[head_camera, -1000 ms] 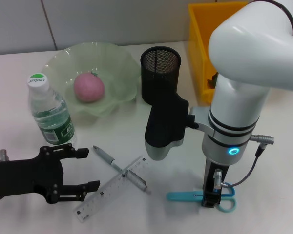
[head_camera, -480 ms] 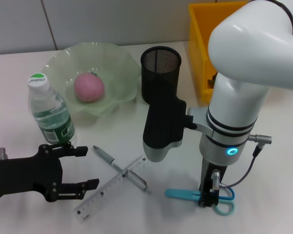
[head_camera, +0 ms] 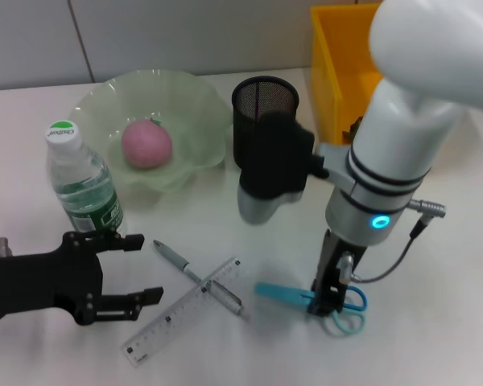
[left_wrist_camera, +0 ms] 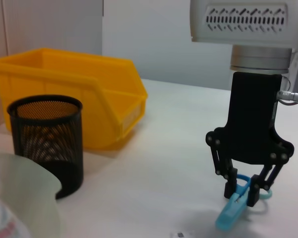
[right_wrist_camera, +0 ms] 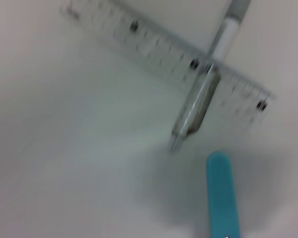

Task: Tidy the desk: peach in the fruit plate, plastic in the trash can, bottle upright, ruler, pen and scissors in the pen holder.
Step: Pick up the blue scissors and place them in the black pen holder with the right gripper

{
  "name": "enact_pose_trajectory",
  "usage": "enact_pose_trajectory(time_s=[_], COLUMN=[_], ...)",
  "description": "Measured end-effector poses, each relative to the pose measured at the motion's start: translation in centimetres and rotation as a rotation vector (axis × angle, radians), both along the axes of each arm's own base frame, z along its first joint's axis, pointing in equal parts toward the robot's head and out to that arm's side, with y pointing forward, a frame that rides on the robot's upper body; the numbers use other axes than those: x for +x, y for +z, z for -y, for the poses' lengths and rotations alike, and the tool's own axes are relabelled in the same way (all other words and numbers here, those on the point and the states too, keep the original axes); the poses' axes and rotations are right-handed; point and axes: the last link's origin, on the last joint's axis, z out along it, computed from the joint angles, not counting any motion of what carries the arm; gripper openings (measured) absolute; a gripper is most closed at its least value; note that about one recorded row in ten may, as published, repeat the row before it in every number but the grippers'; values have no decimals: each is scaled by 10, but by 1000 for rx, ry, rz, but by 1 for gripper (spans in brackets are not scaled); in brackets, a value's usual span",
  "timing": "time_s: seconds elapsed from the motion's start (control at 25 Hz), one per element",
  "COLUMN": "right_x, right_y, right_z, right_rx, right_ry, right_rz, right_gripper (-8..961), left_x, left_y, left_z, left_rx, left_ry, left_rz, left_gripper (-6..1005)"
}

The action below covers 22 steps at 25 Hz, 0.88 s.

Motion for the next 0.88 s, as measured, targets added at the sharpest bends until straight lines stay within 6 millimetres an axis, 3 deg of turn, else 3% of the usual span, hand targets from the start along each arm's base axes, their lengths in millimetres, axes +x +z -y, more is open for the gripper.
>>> enact_pose_trajectory(time_s=[0.32,0.88], right_x=[0,29], right_y=[14,24], right_z=[-13,-20], right_rx=[19,56], right_ry=[-54,-77], right_rz=[-181,-369], right_gripper=[236,236], left_x=[5,6], left_y=[4,12], left_z=[-6,-10], left_rx=[25,82], left_ry=[5,48], left_rz=[23,96], left_gripper=[834,830])
